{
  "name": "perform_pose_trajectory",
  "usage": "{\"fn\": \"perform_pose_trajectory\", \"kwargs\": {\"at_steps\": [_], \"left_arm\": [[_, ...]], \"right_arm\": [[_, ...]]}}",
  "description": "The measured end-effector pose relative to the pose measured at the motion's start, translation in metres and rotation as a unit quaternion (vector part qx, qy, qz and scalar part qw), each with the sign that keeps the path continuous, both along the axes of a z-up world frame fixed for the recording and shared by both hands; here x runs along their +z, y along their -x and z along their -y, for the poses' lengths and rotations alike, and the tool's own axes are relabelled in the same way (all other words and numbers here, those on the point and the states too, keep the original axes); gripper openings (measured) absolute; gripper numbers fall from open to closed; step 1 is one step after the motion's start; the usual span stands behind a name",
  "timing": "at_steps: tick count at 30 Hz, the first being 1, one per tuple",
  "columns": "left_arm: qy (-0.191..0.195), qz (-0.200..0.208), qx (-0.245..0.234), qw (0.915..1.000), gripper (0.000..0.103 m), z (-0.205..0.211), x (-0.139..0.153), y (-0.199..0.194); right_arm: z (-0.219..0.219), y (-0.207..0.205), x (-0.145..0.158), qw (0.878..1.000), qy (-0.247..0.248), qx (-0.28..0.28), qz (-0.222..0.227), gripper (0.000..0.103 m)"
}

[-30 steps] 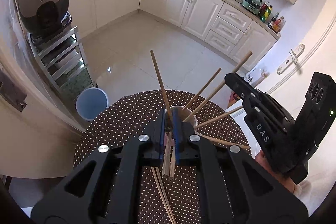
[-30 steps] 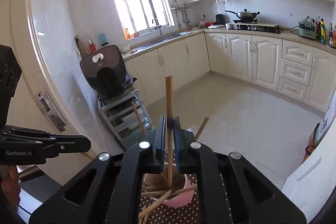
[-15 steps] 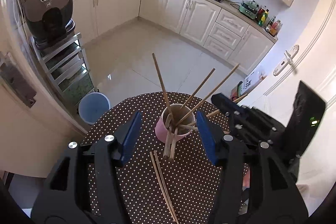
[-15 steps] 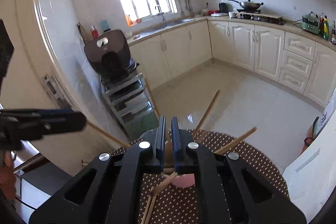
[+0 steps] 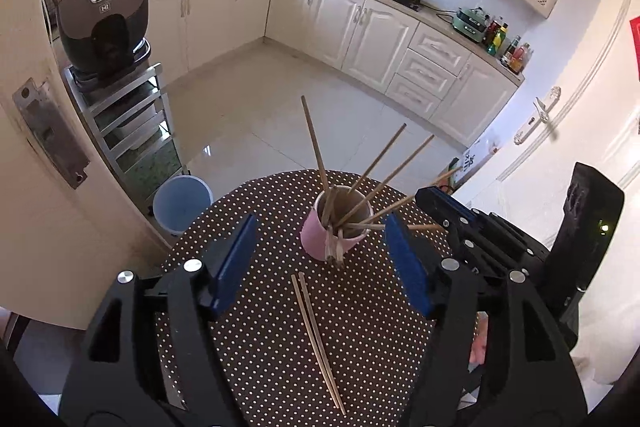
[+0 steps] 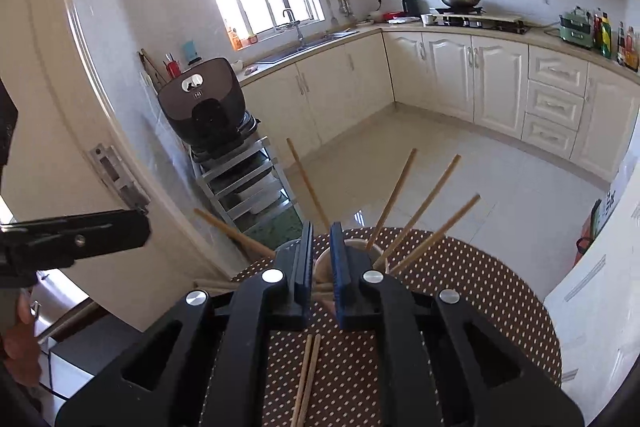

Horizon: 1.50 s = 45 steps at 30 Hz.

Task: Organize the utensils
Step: 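Move both open grippers back down toward the remaining chopsticks, then lower both open grippers onto the two wooden chopsticks lying on the table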

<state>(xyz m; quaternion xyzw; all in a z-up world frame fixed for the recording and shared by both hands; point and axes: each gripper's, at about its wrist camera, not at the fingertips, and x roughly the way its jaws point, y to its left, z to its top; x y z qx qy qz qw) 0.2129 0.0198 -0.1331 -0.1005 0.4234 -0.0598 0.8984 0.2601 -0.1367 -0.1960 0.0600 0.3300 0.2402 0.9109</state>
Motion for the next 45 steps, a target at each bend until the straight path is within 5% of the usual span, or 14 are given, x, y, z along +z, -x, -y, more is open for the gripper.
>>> {"fn": "perform_pose_trajectory", "kwargs": {"at_steps": [8, 25, 32, 45], "left_arm": [[0.006, -0.001, -0.008, 1.0, 0.071, -0.002, -0.009, 0.019], [-0.053, 0.045, 0.01, 0.9976, 0.075, -0.004, -0.013, 0.058], [-0.047, 0.024, 0.017, 0.9985, 0.075, -0.013, -0.033, 0.067], [-0.035, -0.09, 0.033, 0.9948, 0.075, -0.028, -0.114, 0.059]], "right_arm": [[0.004, 0.034, 0.007, 1.0, -0.001, -0.015, -0.01, 0.026], [-0.012, 0.078, -0.002, 0.999, 0.02, -0.018, -0.036, 0.031], [-0.018, 0.084, -0.019, 0.997, 0.032, -0.022, -0.06, 0.034], [-0.023, 0.081, -0.082, 0.987, 0.049, -0.017, -0.151, 0.034]]}}
